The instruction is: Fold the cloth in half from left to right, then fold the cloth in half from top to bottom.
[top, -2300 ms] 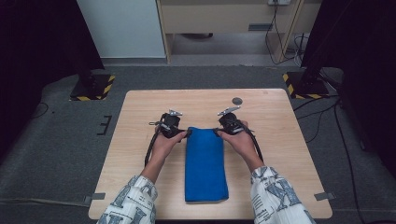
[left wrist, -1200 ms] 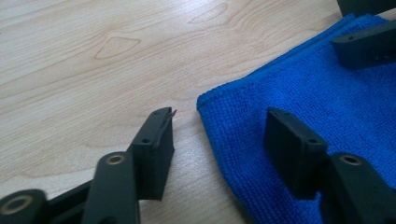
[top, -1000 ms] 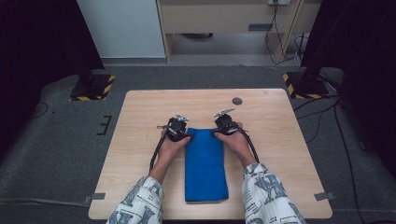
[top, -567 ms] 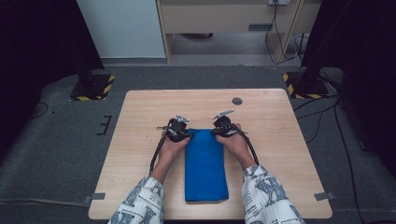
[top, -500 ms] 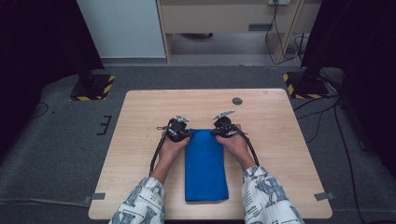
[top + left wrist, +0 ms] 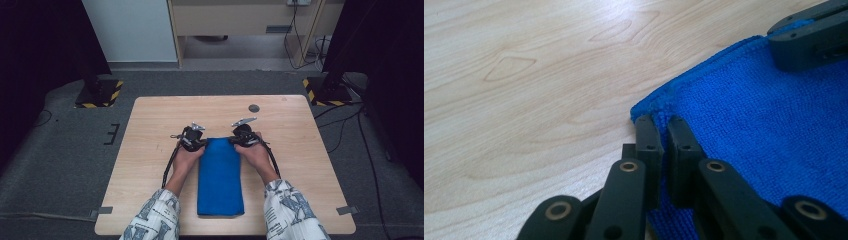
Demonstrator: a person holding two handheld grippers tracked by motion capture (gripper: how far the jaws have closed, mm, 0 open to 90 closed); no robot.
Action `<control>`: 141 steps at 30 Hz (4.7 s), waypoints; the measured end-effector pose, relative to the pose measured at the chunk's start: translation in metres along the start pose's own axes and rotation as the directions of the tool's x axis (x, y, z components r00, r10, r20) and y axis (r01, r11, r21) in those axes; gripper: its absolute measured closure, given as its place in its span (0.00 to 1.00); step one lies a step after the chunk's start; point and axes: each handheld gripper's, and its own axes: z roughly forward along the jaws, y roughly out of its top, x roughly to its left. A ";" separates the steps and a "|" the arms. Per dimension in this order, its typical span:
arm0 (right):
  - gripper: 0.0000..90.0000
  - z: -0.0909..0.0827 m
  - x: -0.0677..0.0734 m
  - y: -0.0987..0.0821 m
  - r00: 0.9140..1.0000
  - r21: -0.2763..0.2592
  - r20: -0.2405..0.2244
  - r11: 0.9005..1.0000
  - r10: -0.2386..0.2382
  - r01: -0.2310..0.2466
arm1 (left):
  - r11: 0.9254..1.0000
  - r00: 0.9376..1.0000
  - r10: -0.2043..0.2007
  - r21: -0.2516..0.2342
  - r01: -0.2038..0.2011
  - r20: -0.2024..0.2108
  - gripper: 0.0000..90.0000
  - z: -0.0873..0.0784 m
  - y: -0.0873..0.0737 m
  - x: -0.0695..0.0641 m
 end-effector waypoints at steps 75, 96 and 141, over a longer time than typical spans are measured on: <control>0.96 -0.068 0.014 0.023 0.997 -0.213 0.013 0.974 -0.079 0.080 | 0.972 0.998 0.065 -0.229 -0.062 0.004 0.95 -0.083 0.032 -0.017; 0.95 -0.087 0.039 -0.013 0.992 -0.228 -0.020 0.967 -0.123 0.115 | 0.972 0.994 0.106 -0.216 -0.096 0.036 0.94 -0.101 0.005 -0.032; 0.93 -0.077 0.052 -0.059 0.989 -0.170 -0.078 0.979 -0.126 0.111 | 0.983 0.990 0.076 -0.177 -0.054 0.116 0.93 -0.095 -0.060 -0.049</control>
